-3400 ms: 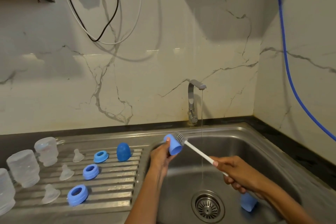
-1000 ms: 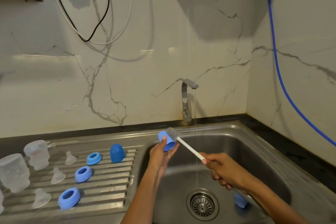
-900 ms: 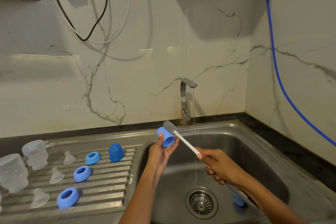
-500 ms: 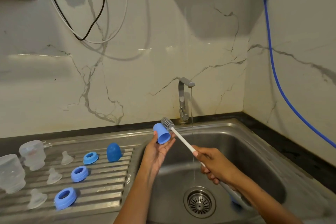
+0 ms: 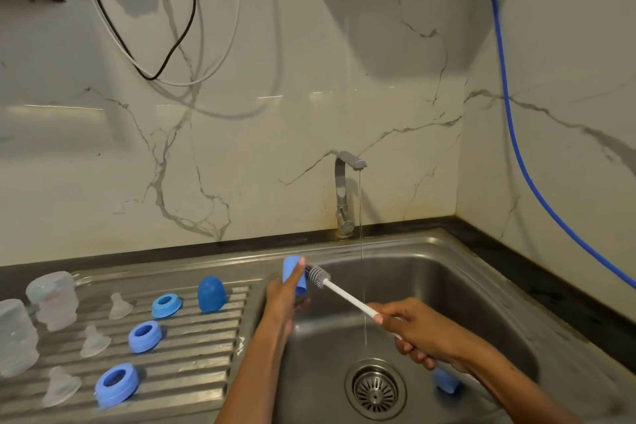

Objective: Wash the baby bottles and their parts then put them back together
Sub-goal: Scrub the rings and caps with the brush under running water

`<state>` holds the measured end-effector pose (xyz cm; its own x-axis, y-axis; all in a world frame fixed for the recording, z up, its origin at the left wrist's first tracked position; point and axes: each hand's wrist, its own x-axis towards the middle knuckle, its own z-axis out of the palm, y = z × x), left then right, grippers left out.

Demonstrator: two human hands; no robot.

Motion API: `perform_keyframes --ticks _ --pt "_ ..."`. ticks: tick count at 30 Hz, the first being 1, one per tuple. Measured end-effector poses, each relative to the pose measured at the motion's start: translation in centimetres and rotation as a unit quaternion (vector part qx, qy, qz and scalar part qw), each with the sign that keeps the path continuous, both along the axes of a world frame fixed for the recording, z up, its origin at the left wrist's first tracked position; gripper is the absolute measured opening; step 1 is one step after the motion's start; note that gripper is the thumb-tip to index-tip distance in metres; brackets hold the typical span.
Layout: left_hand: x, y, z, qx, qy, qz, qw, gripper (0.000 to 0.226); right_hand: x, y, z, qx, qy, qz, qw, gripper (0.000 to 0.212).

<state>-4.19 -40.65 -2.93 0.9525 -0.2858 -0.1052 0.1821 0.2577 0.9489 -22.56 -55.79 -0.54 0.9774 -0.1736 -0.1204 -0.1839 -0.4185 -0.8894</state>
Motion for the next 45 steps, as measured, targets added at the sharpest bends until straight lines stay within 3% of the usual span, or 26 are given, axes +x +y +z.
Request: perform_keyframes --ticks 4,8,12,14,18,25,29,32,36,40,45 --pt "-0.4 -0.2 0.1 -0.050 -0.013 0.012 0.999 0.036 0.5 0.5 -0.4 -0.007 -0.031 -0.014 0.999 0.027" --pt "-1.1 -0.8 0.8 -0.130 -0.006 -0.048 0.990 0.041 1.8 1.7 0.0 -0.011 -0.068 -0.033 0.997 0.026" --pt "-0.5 0.5 1.7 -0.328 0.114 -0.053 0.936 0.038 0.9 0.2 0.7 0.040 -0.025 0.001 0.999 0.025" --pt "-0.3 1.1 1.9 -0.352 0.134 -0.072 0.923 0.034 0.1 -0.7 0.5 0.052 -0.005 0.016 0.999 0.026" --pt "-1.0 0.5 1.5 -0.296 0.133 -0.156 0.933 0.027 0.3 -0.4 0.1 0.032 -0.031 -0.002 0.999 0.027" --pt "-0.4 0.4 1.4 -0.276 0.097 -0.119 0.949 0.024 0.8 -0.3 0.1 0.053 -0.012 0.004 0.998 0.027" --pt "-0.8 -0.5 1.1 -0.168 0.019 -0.061 0.984 0.035 -0.4 -2.7 0.8 0.050 0.036 0.011 0.998 0.024" --pt "-0.3 0.4 0.1 -0.050 -0.051 0.004 0.997 0.038 -0.8 -3.6 0.9 0.039 0.021 0.006 0.999 0.023" --pt "-0.6 0.2 -0.6 0.063 -0.154 0.002 0.986 0.045 -0.4 -3.6 0.3 -0.017 -0.064 -0.013 0.998 0.020" --pt "-0.7 0.0 -0.6 0.117 -0.256 -0.017 0.959 0.049 0.1 -2.7 -0.3 -0.052 -0.100 -0.016 0.993 0.020" --pt "-0.9 0.2 -0.4 0.116 -0.270 0.019 0.956 0.045 -0.1 -2.7 0.2 -0.066 -0.093 -0.007 0.993 0.021"
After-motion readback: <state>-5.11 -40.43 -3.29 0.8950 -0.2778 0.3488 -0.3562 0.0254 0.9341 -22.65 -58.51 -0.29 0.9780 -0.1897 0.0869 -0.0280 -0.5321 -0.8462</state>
